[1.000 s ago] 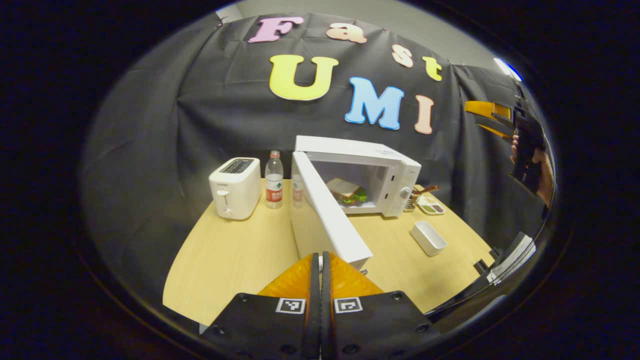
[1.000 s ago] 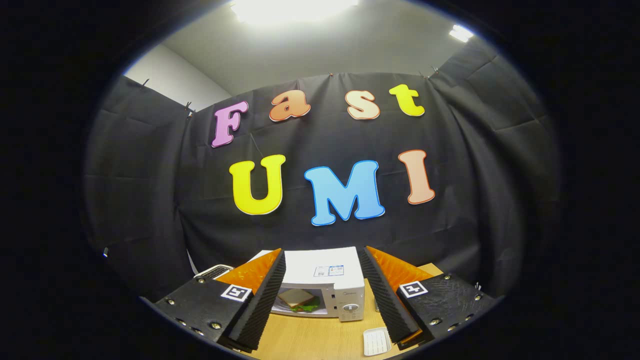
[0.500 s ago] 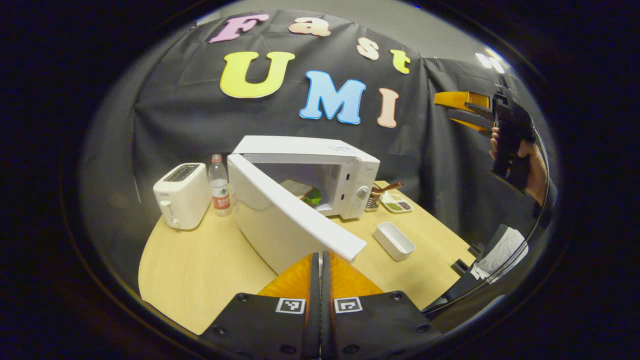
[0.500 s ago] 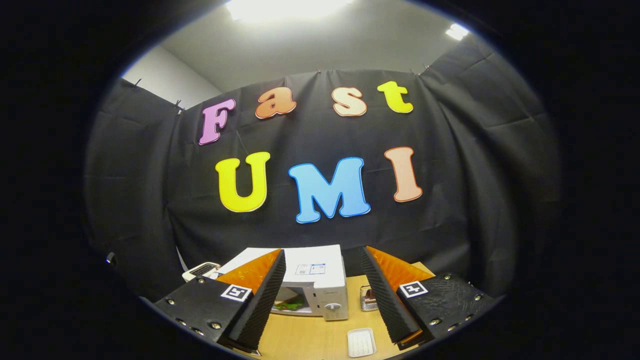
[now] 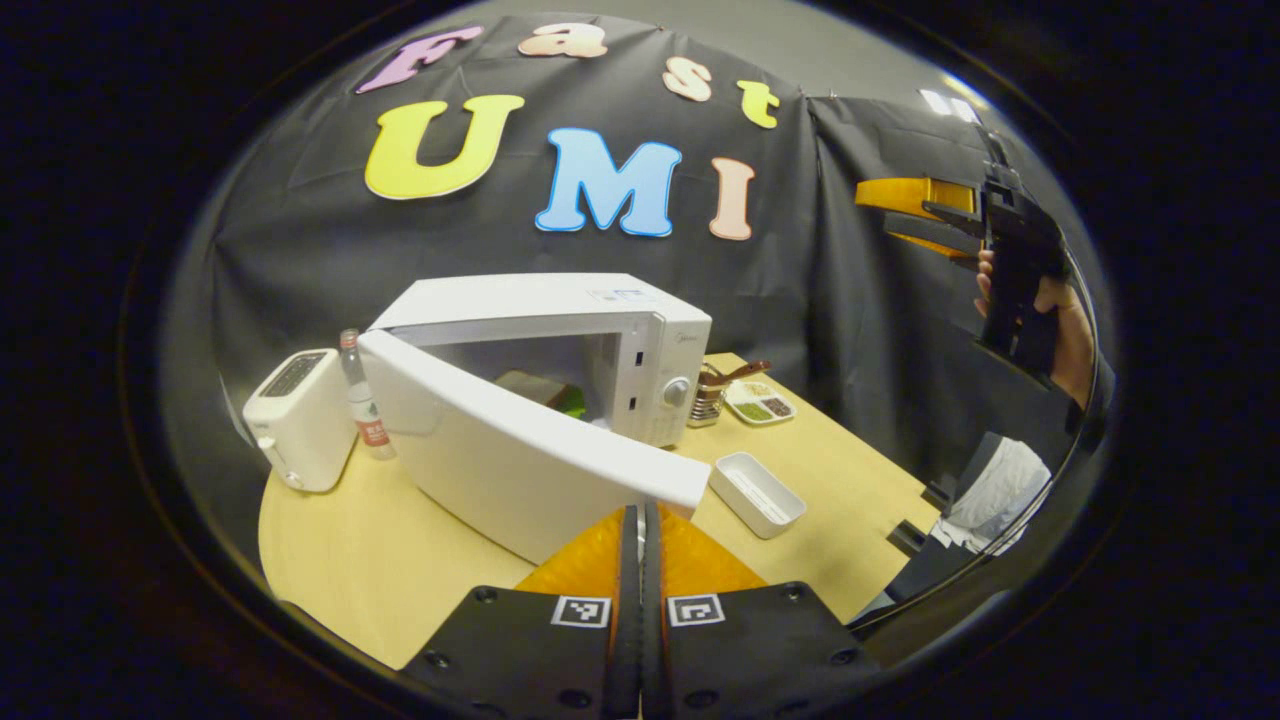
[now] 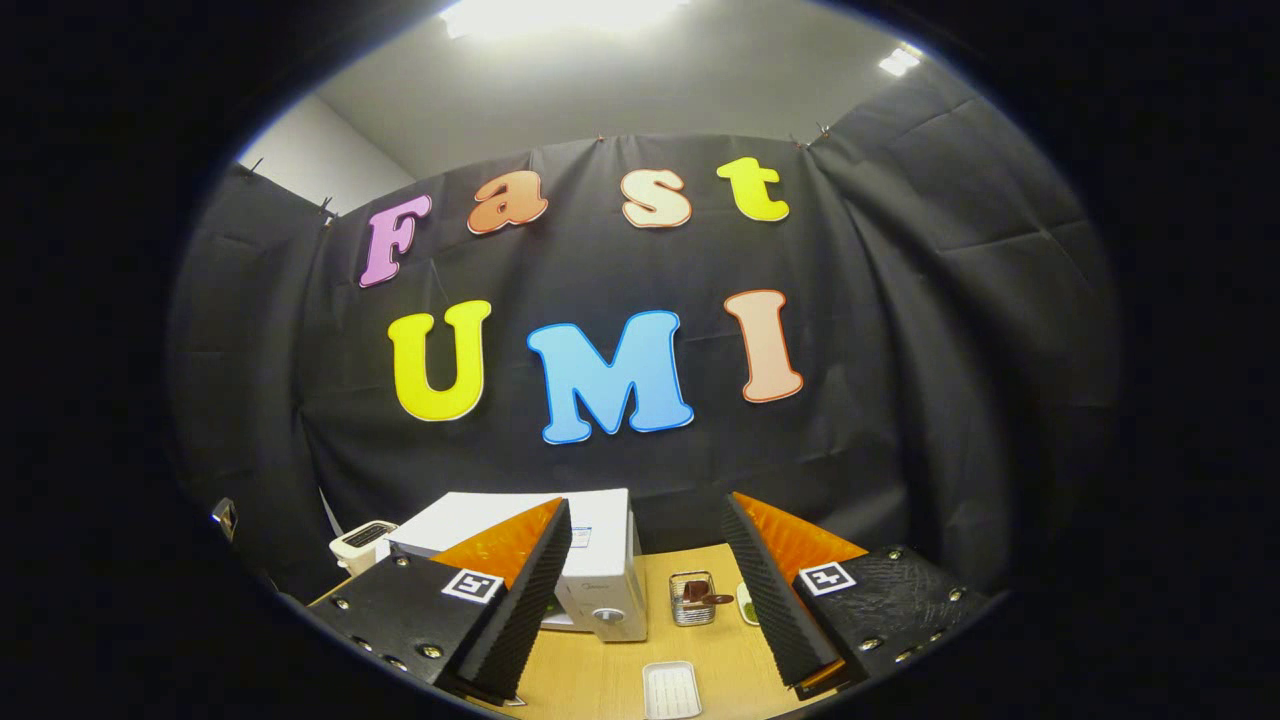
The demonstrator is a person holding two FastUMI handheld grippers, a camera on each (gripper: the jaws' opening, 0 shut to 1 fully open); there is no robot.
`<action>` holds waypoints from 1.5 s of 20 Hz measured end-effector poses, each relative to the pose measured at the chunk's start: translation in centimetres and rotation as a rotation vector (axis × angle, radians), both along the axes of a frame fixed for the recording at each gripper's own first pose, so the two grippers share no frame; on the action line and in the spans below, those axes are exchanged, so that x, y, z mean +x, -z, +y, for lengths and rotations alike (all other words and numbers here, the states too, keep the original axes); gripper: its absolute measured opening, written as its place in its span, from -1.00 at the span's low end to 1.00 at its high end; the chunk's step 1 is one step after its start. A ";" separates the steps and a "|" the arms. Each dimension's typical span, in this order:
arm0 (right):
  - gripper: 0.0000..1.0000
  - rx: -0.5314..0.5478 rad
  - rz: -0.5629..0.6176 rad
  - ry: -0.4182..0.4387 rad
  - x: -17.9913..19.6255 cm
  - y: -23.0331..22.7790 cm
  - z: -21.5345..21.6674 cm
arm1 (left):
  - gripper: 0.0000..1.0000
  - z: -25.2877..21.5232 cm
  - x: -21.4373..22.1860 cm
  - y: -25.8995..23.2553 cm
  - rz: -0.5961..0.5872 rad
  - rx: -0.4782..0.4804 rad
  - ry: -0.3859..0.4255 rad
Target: Open the microwave oven with the left hand, put the food in, and close the microwave oven.
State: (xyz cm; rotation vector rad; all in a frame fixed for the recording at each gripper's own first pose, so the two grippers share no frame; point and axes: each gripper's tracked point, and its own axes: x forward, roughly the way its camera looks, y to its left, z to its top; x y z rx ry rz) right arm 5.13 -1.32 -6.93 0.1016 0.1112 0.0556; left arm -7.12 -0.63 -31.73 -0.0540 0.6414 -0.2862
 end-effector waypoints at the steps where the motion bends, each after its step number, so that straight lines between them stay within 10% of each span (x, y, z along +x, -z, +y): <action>1: 0.84 -0.002 0.001 0.003 0.2 0.0 -0.5 | -0.86 -0.5 0.7 0.1 0.003 -0.001 0.006; 30: 0.84 0.002 -0.008 0.102 5.0 1.0 -11.0 | -0.86 -6.8 18.6 3.1 -0.011 -0.089 -0.062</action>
